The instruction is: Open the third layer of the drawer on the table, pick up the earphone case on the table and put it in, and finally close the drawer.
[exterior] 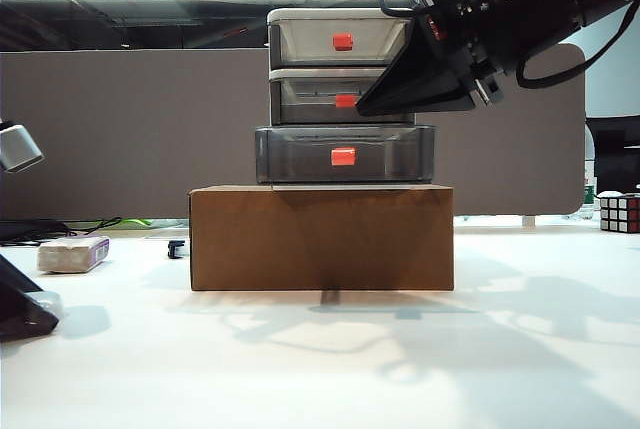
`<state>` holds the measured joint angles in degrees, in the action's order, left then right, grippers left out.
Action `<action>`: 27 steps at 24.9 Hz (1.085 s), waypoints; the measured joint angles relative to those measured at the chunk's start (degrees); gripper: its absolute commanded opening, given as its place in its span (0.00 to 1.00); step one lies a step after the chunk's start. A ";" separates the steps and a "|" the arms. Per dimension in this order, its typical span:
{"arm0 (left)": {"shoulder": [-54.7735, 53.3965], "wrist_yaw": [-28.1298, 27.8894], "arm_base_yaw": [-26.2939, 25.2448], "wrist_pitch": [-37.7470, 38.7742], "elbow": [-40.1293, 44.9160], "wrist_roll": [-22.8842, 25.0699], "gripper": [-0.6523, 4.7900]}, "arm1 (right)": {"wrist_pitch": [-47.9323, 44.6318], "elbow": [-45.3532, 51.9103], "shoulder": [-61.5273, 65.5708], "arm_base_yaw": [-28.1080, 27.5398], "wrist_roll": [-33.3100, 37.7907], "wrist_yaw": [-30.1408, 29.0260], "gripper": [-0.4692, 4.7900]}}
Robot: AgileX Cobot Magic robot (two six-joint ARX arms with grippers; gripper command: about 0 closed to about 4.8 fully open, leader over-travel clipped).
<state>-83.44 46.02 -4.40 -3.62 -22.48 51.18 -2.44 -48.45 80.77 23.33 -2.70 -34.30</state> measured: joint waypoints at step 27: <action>19.50 -10.97 25.59 11.13 -18.08 -4.48 0.46 | 1.03 0.00 0.00 0.00 0.00 -0.15 0.08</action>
<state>-63.94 35.05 21.19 7.51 -40.56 46.70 -1.41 -48.45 80.77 23.33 -2.70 -34.46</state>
